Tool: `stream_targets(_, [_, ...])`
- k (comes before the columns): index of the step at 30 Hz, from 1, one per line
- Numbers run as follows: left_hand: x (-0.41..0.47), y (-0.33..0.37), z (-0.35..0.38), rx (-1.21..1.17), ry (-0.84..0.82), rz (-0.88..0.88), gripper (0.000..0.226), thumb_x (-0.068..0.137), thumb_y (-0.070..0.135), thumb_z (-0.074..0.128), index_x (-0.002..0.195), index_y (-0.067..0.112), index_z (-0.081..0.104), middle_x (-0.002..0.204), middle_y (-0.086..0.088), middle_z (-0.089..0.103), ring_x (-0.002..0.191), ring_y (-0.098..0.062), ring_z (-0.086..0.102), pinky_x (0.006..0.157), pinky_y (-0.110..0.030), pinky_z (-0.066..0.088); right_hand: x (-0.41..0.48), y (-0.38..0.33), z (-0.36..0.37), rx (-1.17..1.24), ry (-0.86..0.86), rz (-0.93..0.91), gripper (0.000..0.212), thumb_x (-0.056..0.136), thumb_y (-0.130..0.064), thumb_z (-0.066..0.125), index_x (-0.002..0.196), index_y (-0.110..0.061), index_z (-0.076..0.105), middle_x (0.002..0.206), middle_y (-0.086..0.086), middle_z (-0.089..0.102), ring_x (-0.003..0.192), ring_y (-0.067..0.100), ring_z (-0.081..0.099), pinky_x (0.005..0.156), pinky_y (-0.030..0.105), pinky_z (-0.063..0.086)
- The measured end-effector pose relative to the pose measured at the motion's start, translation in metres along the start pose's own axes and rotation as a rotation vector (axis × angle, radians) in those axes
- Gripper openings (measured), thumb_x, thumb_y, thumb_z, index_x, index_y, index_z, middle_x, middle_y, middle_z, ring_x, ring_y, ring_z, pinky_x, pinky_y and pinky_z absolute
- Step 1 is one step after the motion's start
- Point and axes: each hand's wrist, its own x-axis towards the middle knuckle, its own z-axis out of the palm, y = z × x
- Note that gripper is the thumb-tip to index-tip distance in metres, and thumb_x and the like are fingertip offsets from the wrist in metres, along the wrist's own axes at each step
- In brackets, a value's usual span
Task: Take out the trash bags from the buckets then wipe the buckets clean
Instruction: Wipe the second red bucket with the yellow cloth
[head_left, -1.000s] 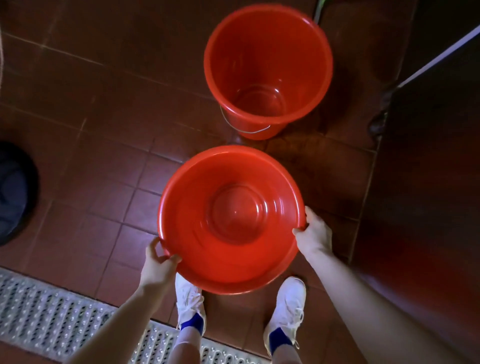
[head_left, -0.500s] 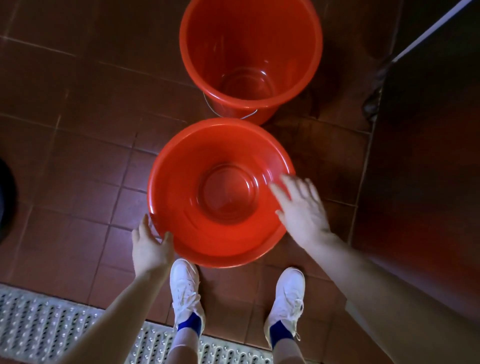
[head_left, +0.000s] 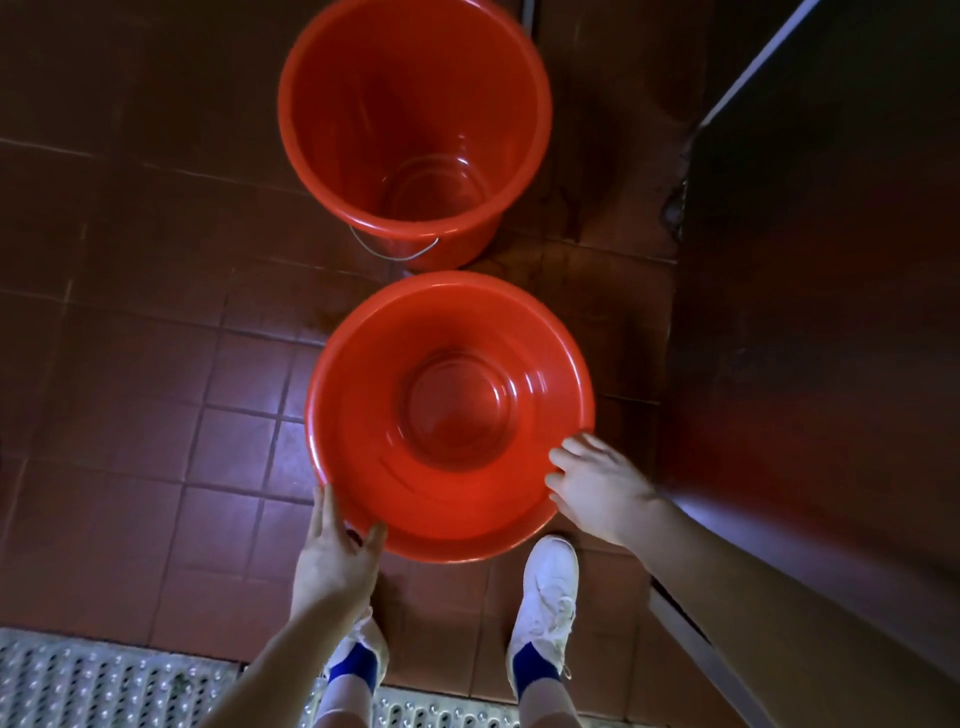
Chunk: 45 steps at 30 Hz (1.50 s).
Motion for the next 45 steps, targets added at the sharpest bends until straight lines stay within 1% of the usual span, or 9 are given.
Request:
stream_targets(5, [-0.014,0.032,0.029,0.003,-0.054,0.054,0.082,0.093,0.037,0.059,0.158,0.023,0.01,0.163,-0.005,0.017,0.132,-0.036,0.048,0.103,-0.042,0.044,-0.039,0.024,0.01,-0.016,0.03,0.088,0.023,0.094,-0.031,0.05,0.101,-0.022,0.07,0.107,0.0,0.06,0.114,0.02,0.051,0.108,0.033,0.036])
stream_targets(9, [-0.024,0.056,0.05,0.036,-0.114,0.118,0.077,0.096,0.045,0.05,0.158,0.025,0.008,0.164,-0.002,0.013,0.144,-0.026,0.033,0.108,-0.039,0.039,-0.067,0.044,0.026,0.045,-0.167,0.191,0.032,0.099,-0.024,0.037,0.119,-0.021,0.062,0.129,0.0,0.05,0.13,0.021,0.037,0.115,0.035,0.024])
stream_targets(12, [-0.027,0.07,0.062,0.062,-0.207,0.119,0.075,0.097,0.046,0.046,0.157,0.028,0.006,0.164,-0.003,0.013,0.142,-0.028,0.036,0.109,-0.041,0.04,-0.083,0.057,0.034,0.073,-0.23,0.245,0.032,0.099,-0.025,0.04,0.125,-0.022,0.059,0.138,-0.002,0.046,0.134,0.019,0.033,0.116,0.034,0.02])
stream_targets(17, [-0.023,0.084,0.058,0.149,-0.279,0.114,0.07,0.099,0.046,0.04,0.157,0.027,0.006,0.164,-0.002,0.013,0.147,-0.025,0.026,0.113,-0.043,0.037,-0.087,0.059,0.028,0.076,-0.263,0.263,0.031,0.096,-0.029,0.047,0.123,-0.022,0.06,0.13,-0.001,0.051,0.126,0.019,0.041,0.114,0.034,0.022])
stream_targets(20, [-0.013,0.093,0.037,0.192,-0.263,0.088,0.066,0.098,0.045,0.044,0.156,0.027,0.017,0.16,0.001,0.026,0.137,-0.024,0.042,0.105,-0.039,0.041,-0.078,0.058,0.008,0.127,-0.223,0.285,0.03,0.094,-0.026,0.045,0.121,-0.022,0.058,0.125,0.001,0.053,0.122,0.021,0.046,0.109,0.032,0.029])
stream_targets(30, [0.08,0.169,-0.077,0.174,-0.01,0.116,0.064,0.096,0.031,0.055,0.153,0.021,0.029,0.149,-0.013,0.04,0.127,-0.035,0.05,0.099,-0.041,0.042,0.015,0.085,-0.134,0.182,0.154,0.276,0.035,0.096,-0.036,0.043,0.128,-0.027,0.051,0.13,0.0,0.05,0.124,0.023,0.043,0.105,0.034,0.033])
stream_targets(36, [0.163,0.206,-0.121,0.15,0.036,0.127,0.04,0.092,0.027,0.055,0.13,0.015,0.048,0.125,-0.016,0.049,0.111,-0.038,0.053,0.093,-0.044,0.046,0.115,0.096,-0.189,0.171,0.274,0.307,0.044,0.092,-0.036,0.05,0.134,-0.023,0.047,0.135,0.003,0.046,0.127,0.025,0.04,0.109,0.037,0.029])
stream_targets(40, [0.212,0.215,-0.143,0.173,0.027,0.173,0.056,0.094,0.034,0.054,0.145,0.016,0.038,0.148,-0.015,0.039,0.134,-0.035,0.039,0.108,-0.045,0.035,0.178,0.095,-0.201,0.2,0.271,0.307,0.044,0.094,-0.03,0.048,0.137,-0.024,0.045,0.142,0.002,0.041,0.135,0.024,0.032,0.116,0.041,0.019])
stream_targets(45, [0.246,0.215,-0.15,0.253,-0.028,0.16,0.073,0.095,0.044,0.052,0.154,0.013,0.023,0.162,-0.008,0.017,0.145,-0.031,0.025,0.118,-0.041,0.025,0.21,0.097,-0.191,0.176,0.165,0.312,0.051,0.097,-0.029,0.045,0.147,-0.025,0.034,0.151,0.0,0.034,0.146,0.025,0.017,0.119,0.046,0.006])
